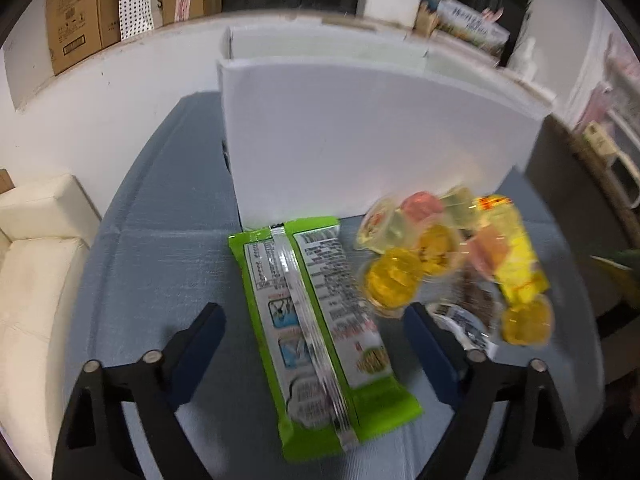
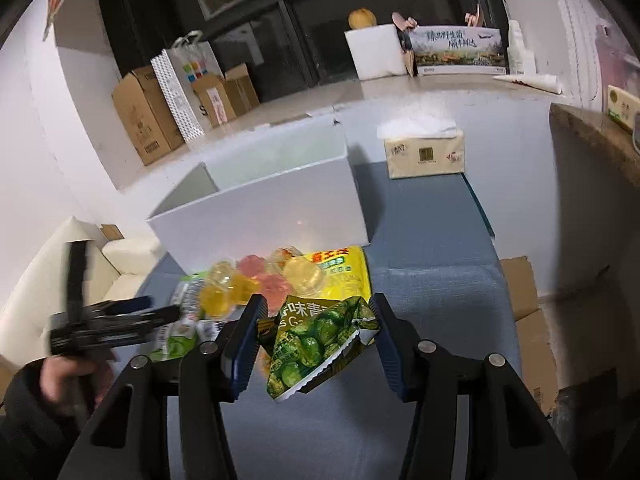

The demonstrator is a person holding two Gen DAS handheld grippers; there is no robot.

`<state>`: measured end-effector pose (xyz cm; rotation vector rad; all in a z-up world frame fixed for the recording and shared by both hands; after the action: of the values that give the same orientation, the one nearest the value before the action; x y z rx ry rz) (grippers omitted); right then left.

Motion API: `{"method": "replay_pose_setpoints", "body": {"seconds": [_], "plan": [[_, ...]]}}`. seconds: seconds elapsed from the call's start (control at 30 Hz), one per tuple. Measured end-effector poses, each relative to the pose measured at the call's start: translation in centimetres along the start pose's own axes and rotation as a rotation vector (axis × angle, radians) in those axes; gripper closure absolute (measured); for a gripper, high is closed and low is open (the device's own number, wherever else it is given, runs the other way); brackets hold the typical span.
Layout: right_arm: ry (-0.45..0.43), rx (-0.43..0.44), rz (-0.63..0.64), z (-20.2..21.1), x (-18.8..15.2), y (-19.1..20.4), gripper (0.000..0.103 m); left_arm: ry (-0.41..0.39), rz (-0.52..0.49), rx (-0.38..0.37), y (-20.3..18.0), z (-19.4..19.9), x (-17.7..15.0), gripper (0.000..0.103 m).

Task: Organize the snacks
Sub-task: 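Grasp a green pea-snack packet with the right gripper, then drop the pea-snack packet into the white box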

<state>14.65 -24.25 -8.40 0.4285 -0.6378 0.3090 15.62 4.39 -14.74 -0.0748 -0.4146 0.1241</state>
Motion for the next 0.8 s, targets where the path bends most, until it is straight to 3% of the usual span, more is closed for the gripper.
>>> {"method": "replay_pose_setpoints", "body": {"seconds": [0.07,0.17,0.4,0.63,0.8], "plan": [[0.0,0.013,0.006,0.1,-0.2,0.4,0.046,0.038,-0.002,0.043,-0.4,-1.4,0.1,0.028],[0.006,0.016,0.017,-0.1,-0.4,0.9,0.046,0.015,-0.023,0.076,-0.9,-1.6,-0.1,0.031],[0.009,0.038,0.027,-0.1,-1.1,1.7,0.046,-0.016,-0.009,-0.017,0.1,0.3,-2.2,0.036],[-0.001,0.052,0.041,0.2,-1.4,2.5,0.046,-0.151,-0.011,-0.079,1.4,6.3,-5.4,0.036],[0.013,0.063,0.069,-0.6,-0.6,3.5,0.046,-0.213,-0.025,-0.11,1.3,8.9,-4.4,0.036]]}}
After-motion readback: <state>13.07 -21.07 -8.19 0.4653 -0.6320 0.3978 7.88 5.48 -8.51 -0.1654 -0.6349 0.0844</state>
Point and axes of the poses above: each gripper's, at about its wrist camera, not at the fingertips, and z roughly against the way its jaws point, y to its left, x to its top, the point moved 2 cm from there along -z, roughly the way its jaws point, and after that the axes turned 11 degrees about y, right-handed, at the moved point
